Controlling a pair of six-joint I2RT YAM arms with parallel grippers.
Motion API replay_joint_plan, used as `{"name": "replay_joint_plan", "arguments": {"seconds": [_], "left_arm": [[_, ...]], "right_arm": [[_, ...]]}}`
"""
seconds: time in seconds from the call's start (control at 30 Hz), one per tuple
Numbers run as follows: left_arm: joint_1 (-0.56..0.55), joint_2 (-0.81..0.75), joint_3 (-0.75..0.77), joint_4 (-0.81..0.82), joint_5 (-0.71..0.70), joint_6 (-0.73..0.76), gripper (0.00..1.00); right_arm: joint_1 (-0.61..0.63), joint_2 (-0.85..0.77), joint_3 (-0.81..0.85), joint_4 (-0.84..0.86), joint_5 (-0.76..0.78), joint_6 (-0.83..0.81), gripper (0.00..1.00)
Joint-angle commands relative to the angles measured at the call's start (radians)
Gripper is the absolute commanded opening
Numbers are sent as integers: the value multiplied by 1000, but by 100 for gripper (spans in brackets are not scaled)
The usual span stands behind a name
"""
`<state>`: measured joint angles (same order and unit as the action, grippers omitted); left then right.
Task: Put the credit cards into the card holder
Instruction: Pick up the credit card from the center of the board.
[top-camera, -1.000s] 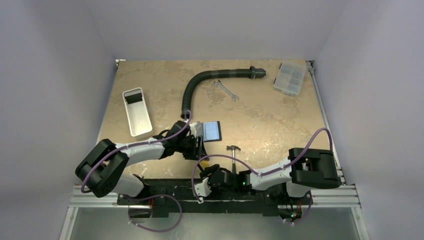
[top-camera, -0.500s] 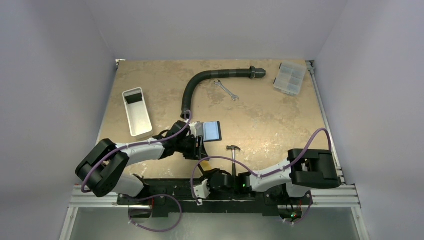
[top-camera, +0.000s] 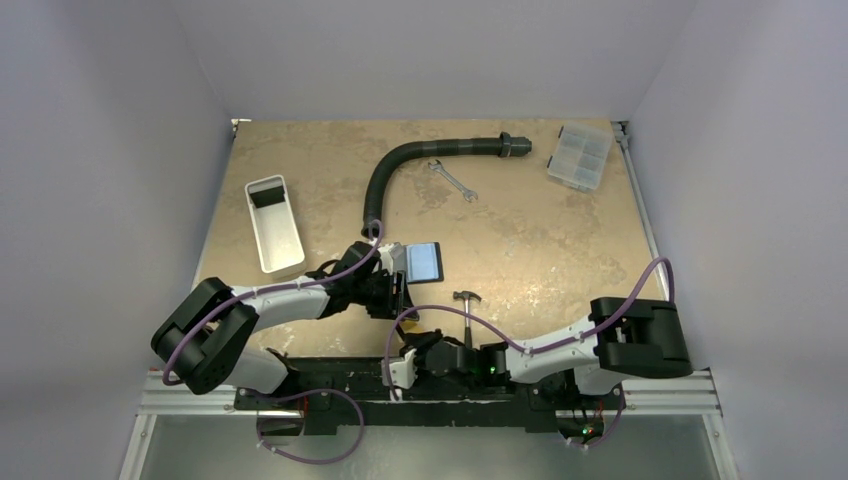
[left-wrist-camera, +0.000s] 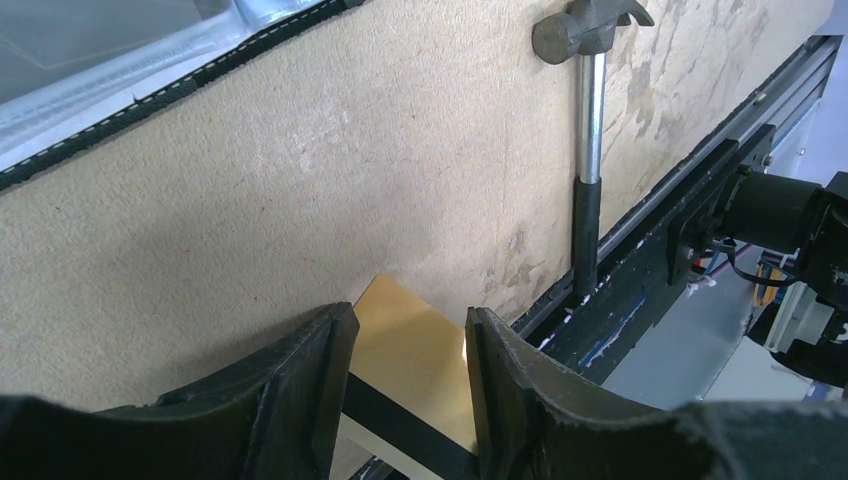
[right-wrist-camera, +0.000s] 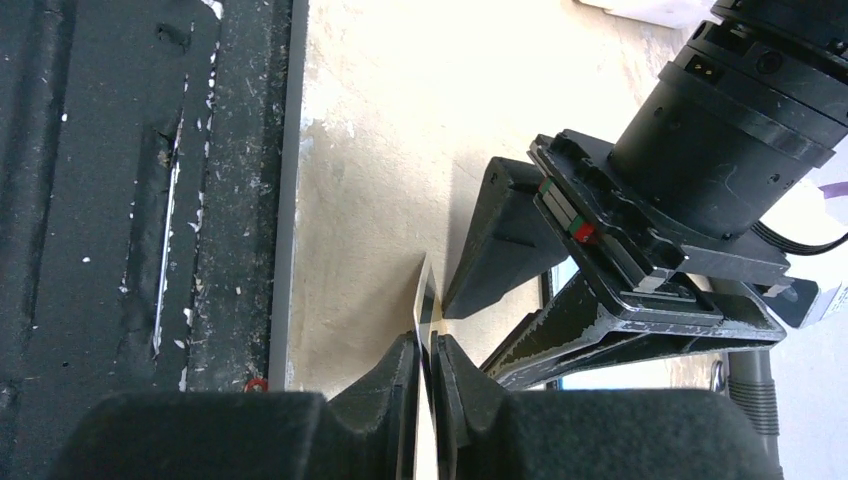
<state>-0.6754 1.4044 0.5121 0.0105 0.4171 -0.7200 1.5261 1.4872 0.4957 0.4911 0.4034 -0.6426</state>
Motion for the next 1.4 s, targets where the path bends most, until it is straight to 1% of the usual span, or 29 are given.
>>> {"name": "replay_joint_plan", "arguments": {"seconds": [0.0, 0.1, 0.17, 0.23, 0.27, 0.37, 0.47, 0.53, 0.6, 0.63, 0.7, 0.77, 0.8, 0.83, 0.87, 0.9, 0.93, 0.97, 1.03, 1.07, 1.1, 1.13, 1.2, 1.23, 1.3, 1.37], "left_arm": [[-5, 7, 3, -86, -23, 14, 49], [-3, -1, 41, -139, -36, 32, 50], [4, -15, 84, -191, -57, 56, 52], [35, -39, 143, -256, -72, 88, 55], [66, -52, 179, -297, -76, 115, 57], [217, -91, 310, -434, -90, 198, 61], [349, -134, 440, -551, -170, 275, 62], [407, -160, 508, -594, -224, 302, 63], [438, -186, 538, -609, -258, 325, 63], [442, -194, 543, -616, -271, 327, 63], [442, -217, 521, -602, -235, 313, 63], [442, -242, 461, -525, -133, 283, 62], [441, -251, 427, -476, -57, 269, 63], [440, -257, 390, -427, 52, 251, 62], [439, -258, 360, -380, 130, 230, 62], [439, -261, 328, -330, 189, 199, 62], [436, -270, 284, -284, 222, 162, 62], [432, -285, 244, -229, 238, 121, 62], [406, -324, 161, -85, 252, 12, 62], [367, -339, 125, -8, 245, -46, 62], [346, -351, 99, 70, 221, -91, 62], [295, -357, 83, 115, 177, -132, 62], [220, -365, 49, 202, 82, -199, 62], [185, -372, 24, 257, 36, -241, 62], [132, -394, -60, 440, -65, -328, 62], [96, -416, -159, 627, -162, -414, 64]], "right_arm": [[7, -7, 14, 52, 47, -8, 13], [6, 0, 22, 44, 32, 2, 1], [6, 4, 32, 29, 29, 17, 0], [7, -5, 35, 21, 18, 38, 0], [6, -16, 35, 18, 16, 59, 0], [6, -48, 34, 19, 13, 127, 0], [5, -89, 16, 62, 43, 217, 0], [-14, -117, -5, 110, 92, 321, 0], [-65, -156, -24, 123, 109, 456, 0], [-106, -186, -34, 128, 99, 539, 0], [-222, -264, -37, 87, 60, 791, 0], [-388, -338, -30, 33, -117, 1026, 0], [-474, -364, -16, -7, -219, 1145, 0], [-566, -372, 14, -50, -338, 1279, 0], [-651, -372, 38, -100, -451, 1359, 0], [-734, -370, 51, -114, -571, 1433, 0], [-811, -372, 51, -100, -656, 1497, 0], [-855, -381, 36, -61, -713, 1577, 0], [-893, -395, -17, 36, -733, 1721, 0], [-899, -384, -31, 74, -734, 1777, 0], [-904, -363, -29, 97, -749, 1813, 0], [-907, -334, -28, 134, -773, 1845, 0], [-912, -286, -72, 303, -798, 1942, 0], [-912, -270, -112, 426, -753, 1995, 0], [-911, -236, -207, 654, -644, 2111, 0], [-910, -201, -259, 811, -576, 2192, 0]]}}
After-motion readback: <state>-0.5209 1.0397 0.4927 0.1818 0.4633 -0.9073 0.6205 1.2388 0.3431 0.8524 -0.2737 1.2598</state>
